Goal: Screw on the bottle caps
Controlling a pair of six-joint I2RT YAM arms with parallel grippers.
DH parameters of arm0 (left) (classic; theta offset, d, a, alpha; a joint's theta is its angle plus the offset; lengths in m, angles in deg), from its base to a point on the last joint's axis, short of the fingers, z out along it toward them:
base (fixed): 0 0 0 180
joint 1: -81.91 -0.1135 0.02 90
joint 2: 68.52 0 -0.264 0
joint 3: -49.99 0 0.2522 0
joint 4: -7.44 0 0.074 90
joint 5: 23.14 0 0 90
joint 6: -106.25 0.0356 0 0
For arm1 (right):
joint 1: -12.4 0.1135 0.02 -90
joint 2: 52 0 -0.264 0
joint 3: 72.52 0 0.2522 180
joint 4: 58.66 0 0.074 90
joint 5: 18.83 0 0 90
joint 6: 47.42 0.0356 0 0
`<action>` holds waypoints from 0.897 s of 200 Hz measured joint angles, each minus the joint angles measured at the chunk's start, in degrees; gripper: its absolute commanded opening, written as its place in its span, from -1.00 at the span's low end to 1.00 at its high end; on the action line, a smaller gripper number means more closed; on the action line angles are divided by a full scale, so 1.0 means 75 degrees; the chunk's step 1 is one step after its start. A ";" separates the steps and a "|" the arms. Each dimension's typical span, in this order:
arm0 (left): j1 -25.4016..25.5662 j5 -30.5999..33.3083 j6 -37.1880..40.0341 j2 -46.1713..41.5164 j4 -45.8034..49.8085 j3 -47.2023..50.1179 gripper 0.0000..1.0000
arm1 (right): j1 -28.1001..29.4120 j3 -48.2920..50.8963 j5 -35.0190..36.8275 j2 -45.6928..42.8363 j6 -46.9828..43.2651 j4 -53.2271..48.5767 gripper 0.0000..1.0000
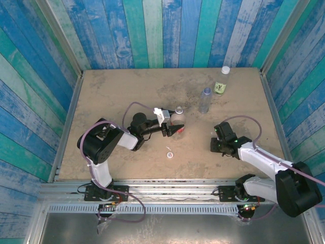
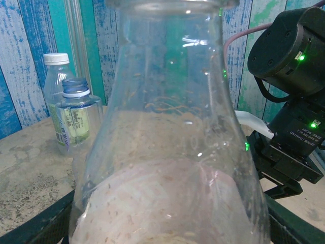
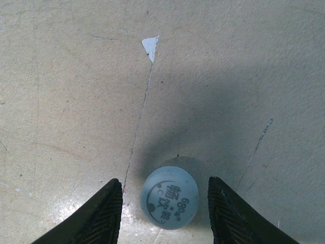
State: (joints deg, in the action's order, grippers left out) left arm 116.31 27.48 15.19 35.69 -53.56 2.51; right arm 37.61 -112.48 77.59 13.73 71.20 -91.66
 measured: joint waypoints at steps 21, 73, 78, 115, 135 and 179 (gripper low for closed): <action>0.0003 0.0003 0.0003 -0.0026 0.0041 0.0000 0.43 | 0.0000 0.0000 -0.0020 0.0035 0.0029 0.0020 -0.12; 0.0017 0.0003 0.0029 -0.0038 0.0093 -0.0012 0.44 | 0.0000 0.0000 -0.0035 0.0248 0.0047 0.0026 -0.18; 0.0017 0.0003 0.0029 -0.0041 0.0099 -0.0012 0.44 | 0.0000 0.0000 -0.0038 0.0280 0.0047 0.0023 -0.18; 0.0017 0.0003 0.0035 -0.0050 0.0122 -0.0012 0.44 | 0.0000 -0.0006 -0.0050 0.0376 0.0044 0.0026 -0.27; 0.0017 0.0003 0.0038 -0.0050 0.0125 -0.0012 0.44 | 0.0000 -0.0006 -0.0050 0.0373 0.0047 0.0026 -0.31; 0.0017 0.0003 0.0041 -0.0050 0.0131 -0.0012 0.44 | 0.0000 -0.0006 -0.0050 0.0312 0.0044 0.0023 -0.32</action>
State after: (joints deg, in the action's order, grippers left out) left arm 116.44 27.50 15.50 35.31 -52.57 2.42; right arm 37.61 -112.53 77.21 16.07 71.53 -91.49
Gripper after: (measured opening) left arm 0.723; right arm 0.340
